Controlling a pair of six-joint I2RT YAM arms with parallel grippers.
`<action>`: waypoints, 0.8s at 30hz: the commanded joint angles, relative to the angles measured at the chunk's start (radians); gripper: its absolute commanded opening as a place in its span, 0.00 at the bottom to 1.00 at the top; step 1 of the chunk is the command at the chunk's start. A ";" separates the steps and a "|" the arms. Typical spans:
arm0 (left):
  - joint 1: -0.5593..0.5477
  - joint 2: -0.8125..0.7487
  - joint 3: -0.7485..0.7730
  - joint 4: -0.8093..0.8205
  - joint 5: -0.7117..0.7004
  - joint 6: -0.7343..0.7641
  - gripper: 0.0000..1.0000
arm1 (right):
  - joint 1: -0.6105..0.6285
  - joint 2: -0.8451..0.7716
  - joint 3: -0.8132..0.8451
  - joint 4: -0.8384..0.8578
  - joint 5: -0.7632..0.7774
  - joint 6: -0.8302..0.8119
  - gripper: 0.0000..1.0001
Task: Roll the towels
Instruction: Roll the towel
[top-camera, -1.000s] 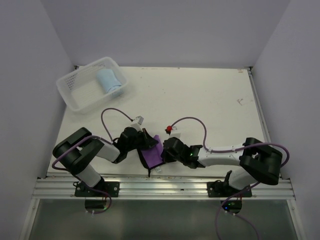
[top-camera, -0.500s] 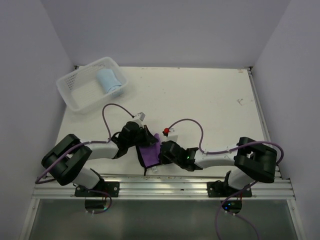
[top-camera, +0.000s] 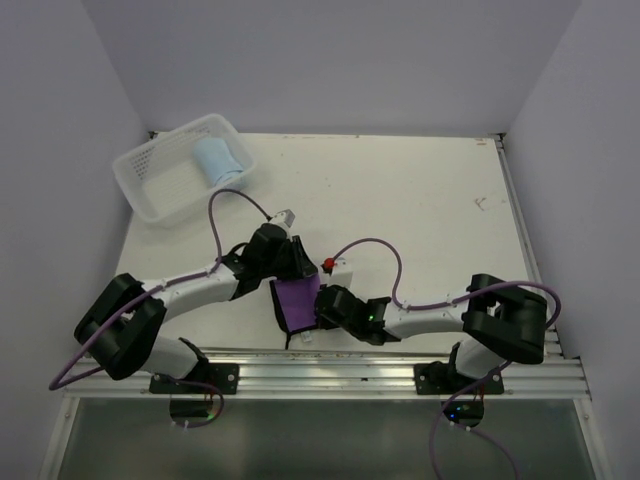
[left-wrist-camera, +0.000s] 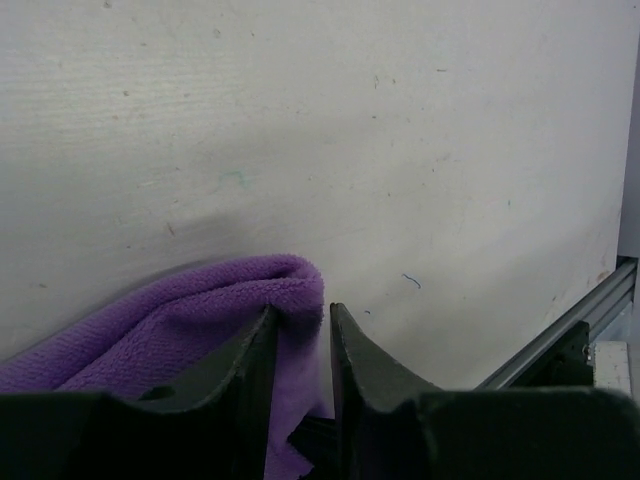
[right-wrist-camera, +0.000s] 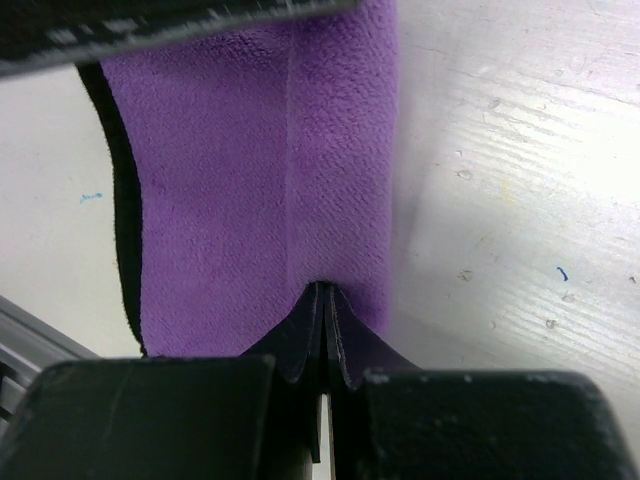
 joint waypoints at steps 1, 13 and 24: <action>0.010 -0.065 0.062 -0.082 -0.112 0.058 0.32 | 0.018 0.055 -0.010 -0.135 -0.015 -0.006 0.00; 0.013 -0.092 0.146 -0.138 -0.033 0.044 0.52 | 0.024 0.064 -0.005 -0.145 0.010 0.000 0.00; 0.010 0.072 0.140 -0.040 0.143 0.003 0.56 | 0.033 0.072 -0.010 -0.135 0.037 0.008 0.00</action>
